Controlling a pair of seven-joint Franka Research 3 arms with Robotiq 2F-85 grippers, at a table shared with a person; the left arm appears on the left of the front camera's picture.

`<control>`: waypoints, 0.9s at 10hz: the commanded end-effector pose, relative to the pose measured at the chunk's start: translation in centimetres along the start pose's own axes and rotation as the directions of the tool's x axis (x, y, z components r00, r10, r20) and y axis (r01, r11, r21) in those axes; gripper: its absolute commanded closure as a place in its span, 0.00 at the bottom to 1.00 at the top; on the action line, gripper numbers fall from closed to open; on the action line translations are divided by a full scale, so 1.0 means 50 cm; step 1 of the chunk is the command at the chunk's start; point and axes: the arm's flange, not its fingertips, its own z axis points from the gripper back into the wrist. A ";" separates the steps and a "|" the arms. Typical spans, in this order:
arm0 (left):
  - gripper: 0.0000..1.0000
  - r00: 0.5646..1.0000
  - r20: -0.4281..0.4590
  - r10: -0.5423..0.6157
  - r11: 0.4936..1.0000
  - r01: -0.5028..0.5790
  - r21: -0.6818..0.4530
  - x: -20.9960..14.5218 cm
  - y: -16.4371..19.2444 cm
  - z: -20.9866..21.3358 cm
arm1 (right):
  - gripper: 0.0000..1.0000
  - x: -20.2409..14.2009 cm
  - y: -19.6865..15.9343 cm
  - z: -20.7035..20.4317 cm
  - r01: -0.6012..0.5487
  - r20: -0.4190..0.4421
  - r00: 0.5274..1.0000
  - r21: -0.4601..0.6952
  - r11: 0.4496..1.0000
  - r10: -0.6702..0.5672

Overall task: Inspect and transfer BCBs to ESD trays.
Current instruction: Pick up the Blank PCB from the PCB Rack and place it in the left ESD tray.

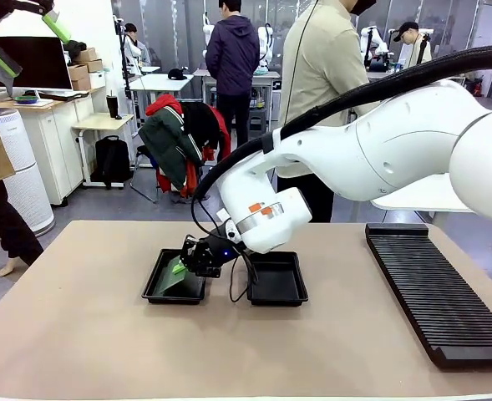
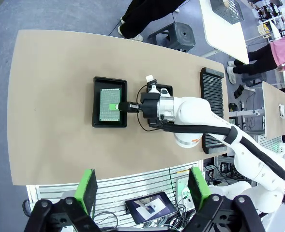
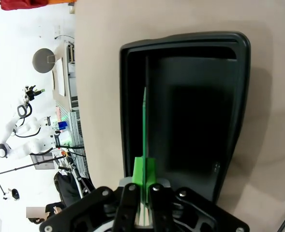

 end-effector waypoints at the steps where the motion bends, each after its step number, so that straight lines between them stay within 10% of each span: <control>1: 0.00 1.000 0.000 0.003 1.000 -0.003 -0.004 -0.001 0.002 -0.001 | 0.97 0.019 0.021 -0.021 0.015 0.012 1.000 -0.049 0.999 -0.014; 9: 0.00 1.000 0.000 0.003 1.000 -0.003 -0.004 -0.001 0.002 -0.001 | 0.97 0.015 0.009 -0.018 -0.001 -0.006 1.000 -0.051 0.999 0.001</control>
